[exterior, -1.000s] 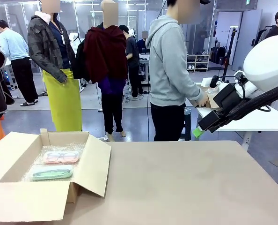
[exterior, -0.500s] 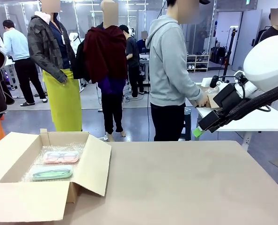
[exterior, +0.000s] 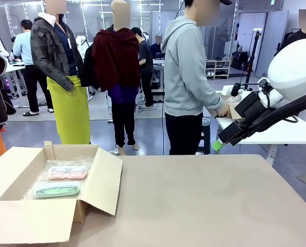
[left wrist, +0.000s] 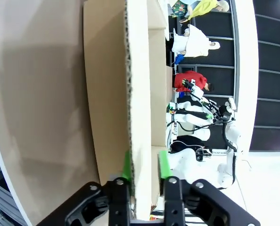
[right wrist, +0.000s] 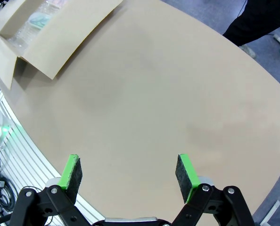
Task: Pack the glasses set securely to prepare it for shipping.
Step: Position the Package Box on the left side of the table.
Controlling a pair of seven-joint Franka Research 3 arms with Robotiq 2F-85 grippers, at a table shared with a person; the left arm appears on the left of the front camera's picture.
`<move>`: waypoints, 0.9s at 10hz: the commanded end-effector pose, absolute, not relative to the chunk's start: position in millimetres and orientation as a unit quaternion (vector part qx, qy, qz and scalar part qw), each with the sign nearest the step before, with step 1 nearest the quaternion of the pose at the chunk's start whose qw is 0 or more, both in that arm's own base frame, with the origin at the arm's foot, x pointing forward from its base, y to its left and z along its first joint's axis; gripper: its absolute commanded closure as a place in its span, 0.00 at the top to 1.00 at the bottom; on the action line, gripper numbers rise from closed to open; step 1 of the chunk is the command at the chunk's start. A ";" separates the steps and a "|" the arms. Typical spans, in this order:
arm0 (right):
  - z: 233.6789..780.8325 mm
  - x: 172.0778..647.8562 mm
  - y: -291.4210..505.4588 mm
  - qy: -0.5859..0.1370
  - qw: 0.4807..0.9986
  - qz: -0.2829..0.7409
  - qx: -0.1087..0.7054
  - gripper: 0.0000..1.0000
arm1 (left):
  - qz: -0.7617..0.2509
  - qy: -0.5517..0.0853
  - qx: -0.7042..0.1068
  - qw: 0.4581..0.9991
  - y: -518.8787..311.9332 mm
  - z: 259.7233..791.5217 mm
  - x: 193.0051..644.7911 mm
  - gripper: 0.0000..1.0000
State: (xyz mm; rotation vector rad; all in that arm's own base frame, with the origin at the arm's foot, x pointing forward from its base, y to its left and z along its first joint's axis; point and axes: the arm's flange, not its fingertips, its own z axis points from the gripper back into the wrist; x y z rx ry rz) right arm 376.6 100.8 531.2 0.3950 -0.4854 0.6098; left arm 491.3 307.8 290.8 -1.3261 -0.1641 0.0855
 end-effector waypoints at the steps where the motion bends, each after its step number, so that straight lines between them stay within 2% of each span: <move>1: 529.7 377.9 101.5 -0.240 0.905 0.299 0.186 1.00 | 0.037 -0.090 -0.590 0.801 305.8 294.1 480.6 0.64; 2: 529.7 377.9 101.5 -0.240 0.905 0.299 0.186 1.00 | 0.046 -0.097 -0.587 0.803 310.7 295.4 480.3 0.91; 4: 529.7 377.9 101.5 -0.240 0.905 0.299 0.186 1.00 | 0.048 -0.098 -0.585 0.804 314.1 295.4 480.0 1.00; 6: 529.7 377.9 101.5 -0.240 0.905 0.299 0.186 1.00 | 0.046 -0.101 -0.579 0.808 317.5 297.1 484.1 1.00; 7: 529.7 377.9 101.5 -0.240 0.905 0.299 0.186 1.00 | 0.050 -0.105 -0.572 0.812 323.7 302.8 487.2 0.97; 9: 529.7 377.9 101.5 -0.240 0.905 0.299 0.186 1.00 | 0.046 -0.131 -0.519 0.844 342.5 338.2 494.0 1.00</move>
